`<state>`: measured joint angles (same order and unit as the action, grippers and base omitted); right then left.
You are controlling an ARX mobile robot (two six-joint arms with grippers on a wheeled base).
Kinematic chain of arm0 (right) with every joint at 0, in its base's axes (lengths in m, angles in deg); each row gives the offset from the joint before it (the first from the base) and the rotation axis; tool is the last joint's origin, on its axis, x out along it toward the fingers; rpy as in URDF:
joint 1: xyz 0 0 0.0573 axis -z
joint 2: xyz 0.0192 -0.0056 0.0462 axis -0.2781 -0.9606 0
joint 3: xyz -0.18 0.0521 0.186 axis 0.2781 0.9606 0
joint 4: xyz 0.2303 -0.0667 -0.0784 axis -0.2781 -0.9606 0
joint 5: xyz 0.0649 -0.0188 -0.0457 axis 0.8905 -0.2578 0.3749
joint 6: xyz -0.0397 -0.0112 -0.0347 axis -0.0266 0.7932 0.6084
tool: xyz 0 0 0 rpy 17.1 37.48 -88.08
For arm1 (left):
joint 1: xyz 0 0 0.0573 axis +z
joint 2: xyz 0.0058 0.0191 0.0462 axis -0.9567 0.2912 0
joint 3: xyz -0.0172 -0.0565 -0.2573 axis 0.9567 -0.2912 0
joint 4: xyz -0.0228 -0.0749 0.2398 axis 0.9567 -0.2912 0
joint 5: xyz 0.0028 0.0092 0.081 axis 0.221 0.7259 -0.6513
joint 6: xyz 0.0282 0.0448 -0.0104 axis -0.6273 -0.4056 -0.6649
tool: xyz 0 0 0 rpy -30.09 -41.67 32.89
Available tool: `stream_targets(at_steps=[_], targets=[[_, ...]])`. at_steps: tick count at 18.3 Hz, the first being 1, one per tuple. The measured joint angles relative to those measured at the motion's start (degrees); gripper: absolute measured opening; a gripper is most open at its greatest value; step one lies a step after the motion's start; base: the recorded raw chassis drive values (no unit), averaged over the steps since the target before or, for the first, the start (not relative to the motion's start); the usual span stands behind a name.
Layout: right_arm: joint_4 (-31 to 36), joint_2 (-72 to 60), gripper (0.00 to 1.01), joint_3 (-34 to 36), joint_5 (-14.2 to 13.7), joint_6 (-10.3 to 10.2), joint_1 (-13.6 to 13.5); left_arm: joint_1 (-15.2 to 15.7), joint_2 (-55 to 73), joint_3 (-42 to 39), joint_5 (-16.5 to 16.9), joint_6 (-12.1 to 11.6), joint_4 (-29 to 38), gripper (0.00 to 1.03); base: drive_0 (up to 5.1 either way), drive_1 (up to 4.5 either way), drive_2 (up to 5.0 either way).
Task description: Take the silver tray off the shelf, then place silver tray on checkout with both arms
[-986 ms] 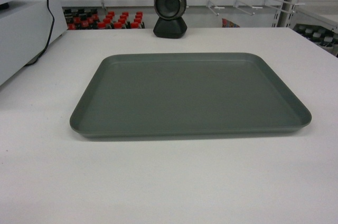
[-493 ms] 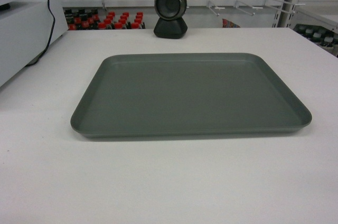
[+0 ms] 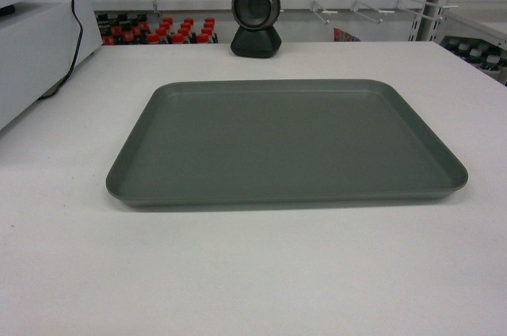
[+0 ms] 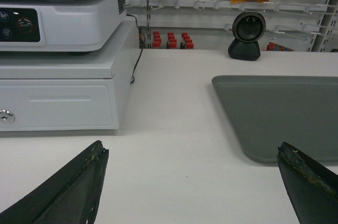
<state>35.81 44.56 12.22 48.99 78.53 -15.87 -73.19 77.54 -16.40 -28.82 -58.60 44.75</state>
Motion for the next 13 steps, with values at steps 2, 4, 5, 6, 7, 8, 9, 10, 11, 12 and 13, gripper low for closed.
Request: stream_targets(at_steps=[2,4,5,6,7,8,9,10,11,12,13], targets=[[0.0,0.0,0.98,0.0,0.0,0.0,0.0,0.0,0.0,0.0,0.0,0.0,0.0,0.98,0.0,0.00,0.0],[0.0,0.0,0.98,0.0,0.0,0.0,0.0,0.0,0.0,0.0,0.0,0.0,0.0,0.98,0.0,0.00,0.0],[0.0,0.0,0.98,0.0,0.0,0.0,0.0,0.0,0.0,0.0,0.0,0.0,0.0,0.98,0.0,0.00,0.0],[0.0,0.0,0.98,0.0,0.0,0.0,0.0,0.0,0.0,0.0,0.0,0.0,0.0,0.98,0.0,0.00,0.0],[0.0,0.0,0.98,0.0,0.0,0.0,0.0,0.0,0.0,0.0,0.0,0.0,0.0,0.98,0.0,0.00,0.0],[0.0,0.0,0.98,0.0,0.0,0.0,0.0,0.0,0.0,0.0,0.0,0.0,0.0,0.98,0.0,0.00,0.0],[0.0,0.0,0.98,0.0,0.0,0.0,0.0,0.0,0.0,0.0,0.0,0.0,0.0,0.98,0.0,0.00,0.0],[0.0,0.0,0.98,0.0,0.0,0.0,0.0,0.0,0.0,0.0,0.0,0.0,0.0,0.98,0.0,0.00,0.0],[-0.1,0.0,0.98,0.0,0.0,0.0,0.0,0.0,0.0,0.0,0.0,0.0,-0.1,0.98,0.0,0.00,0.0],[0.0,0.0,0.98,0.0,0.0,0.0,0.0,0.0,0.0,0.0,0.0,0.0,-0.1,0.98,0.0,0.00,0.0],[0.1,0.0,0.98,0.0,0.0,0.0,0.0,0.0,0.0,0.0,0.0,0.0,0.0,0.98,0.0,0.00,0.0]])
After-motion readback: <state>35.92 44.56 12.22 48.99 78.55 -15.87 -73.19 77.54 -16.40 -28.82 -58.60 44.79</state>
